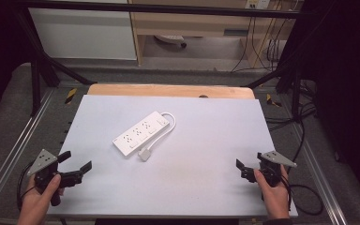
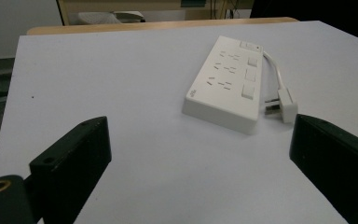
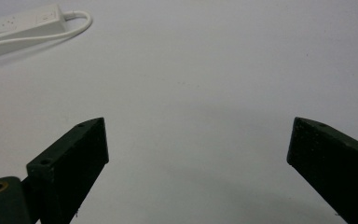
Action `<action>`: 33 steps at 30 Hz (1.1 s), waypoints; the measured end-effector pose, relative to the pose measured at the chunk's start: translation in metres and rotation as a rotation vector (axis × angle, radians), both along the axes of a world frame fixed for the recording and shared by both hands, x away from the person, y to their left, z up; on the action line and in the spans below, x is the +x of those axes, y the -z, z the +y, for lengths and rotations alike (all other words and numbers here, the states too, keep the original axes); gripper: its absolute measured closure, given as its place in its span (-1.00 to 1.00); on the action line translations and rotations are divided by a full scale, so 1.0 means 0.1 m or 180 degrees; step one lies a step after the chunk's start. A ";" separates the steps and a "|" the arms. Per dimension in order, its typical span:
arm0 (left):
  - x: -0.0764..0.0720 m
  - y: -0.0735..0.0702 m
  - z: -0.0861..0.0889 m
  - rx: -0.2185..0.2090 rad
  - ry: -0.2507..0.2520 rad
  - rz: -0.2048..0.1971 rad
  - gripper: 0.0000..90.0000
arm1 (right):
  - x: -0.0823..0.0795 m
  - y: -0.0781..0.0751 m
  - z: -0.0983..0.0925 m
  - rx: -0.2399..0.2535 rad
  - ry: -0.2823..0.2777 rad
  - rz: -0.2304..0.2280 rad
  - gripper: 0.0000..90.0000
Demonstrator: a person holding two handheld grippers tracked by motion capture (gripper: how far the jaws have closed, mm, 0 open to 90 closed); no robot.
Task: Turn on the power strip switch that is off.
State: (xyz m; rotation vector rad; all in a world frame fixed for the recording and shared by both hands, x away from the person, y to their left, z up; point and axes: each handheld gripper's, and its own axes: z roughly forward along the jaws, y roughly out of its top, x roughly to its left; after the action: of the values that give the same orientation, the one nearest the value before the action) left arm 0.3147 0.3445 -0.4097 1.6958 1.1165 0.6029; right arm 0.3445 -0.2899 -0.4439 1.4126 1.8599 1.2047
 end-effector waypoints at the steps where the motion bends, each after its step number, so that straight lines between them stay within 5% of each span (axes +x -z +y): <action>1: 0.00 0.00 0.00 -0.0002 -0.0002 -0.0003 -0.88 | -0.01 -0.01 0.00 0.0020 -0.0004 -0.0041 -0.87; 28: 0.01 -0.02 -0.03 -0.0068 0.0005 -0.0038 -0.87 | 0.00 -0.02 0.04 -0.0003 0.0016 -0.0059 -0.92; 33: 0.01 -0.05 -0.05 -0.0181 0.0002 -0.0031 -0.87 | -0.01 -0.03 0.04 -0.0006 0.0008 -0.0084 -0.93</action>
State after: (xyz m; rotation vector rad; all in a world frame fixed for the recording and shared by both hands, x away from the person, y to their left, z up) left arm 0.3159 0.3394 -0.4049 1.6430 1.1160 0.5731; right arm 0.3437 -0.2856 -0.4411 1.3910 1.8404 1.2142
